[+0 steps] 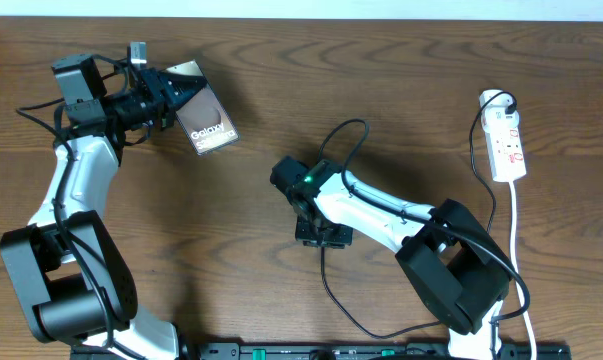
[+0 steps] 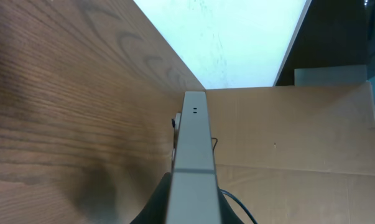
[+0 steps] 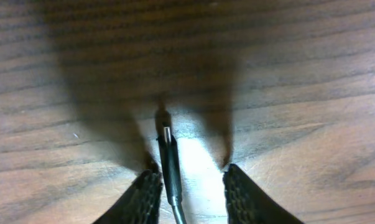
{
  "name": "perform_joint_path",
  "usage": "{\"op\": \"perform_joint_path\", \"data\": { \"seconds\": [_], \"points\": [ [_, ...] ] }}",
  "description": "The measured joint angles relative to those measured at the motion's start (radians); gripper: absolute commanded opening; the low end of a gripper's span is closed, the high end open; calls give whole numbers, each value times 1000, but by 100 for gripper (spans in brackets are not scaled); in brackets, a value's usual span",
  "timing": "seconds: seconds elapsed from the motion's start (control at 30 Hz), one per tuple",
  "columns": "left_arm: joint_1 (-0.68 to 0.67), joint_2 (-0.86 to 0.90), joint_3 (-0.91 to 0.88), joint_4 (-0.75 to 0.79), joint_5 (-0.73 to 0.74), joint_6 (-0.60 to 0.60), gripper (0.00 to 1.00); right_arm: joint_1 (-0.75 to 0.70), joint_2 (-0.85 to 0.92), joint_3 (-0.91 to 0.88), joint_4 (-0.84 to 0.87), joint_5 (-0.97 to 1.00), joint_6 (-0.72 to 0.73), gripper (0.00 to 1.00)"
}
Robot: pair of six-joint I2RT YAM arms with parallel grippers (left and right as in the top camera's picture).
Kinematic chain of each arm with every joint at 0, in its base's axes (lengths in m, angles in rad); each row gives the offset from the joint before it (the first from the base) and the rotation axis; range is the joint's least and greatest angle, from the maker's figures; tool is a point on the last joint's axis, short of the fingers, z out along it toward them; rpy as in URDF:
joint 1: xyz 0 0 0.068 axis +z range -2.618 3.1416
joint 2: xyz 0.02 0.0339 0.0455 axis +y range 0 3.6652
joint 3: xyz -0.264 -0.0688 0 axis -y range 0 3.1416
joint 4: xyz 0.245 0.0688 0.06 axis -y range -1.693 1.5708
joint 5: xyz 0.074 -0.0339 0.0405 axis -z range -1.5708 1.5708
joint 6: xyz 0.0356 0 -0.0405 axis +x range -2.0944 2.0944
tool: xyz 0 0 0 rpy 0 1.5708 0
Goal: Plug charger to phone and switch on socket
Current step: 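Lower the right gripper and grasp the black cable near its plug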
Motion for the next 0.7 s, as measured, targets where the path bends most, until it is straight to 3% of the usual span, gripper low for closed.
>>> {"op": "perform_joint_path", "data": {
  "seconds": [0.43,0.7],
  "points": [
    [0,0,0,0,0,1,7,0,0,0,8,3,0,12],
    [0,0,0,0,0,1,7,0,0,0,9,3,0,10]
  ]
}}
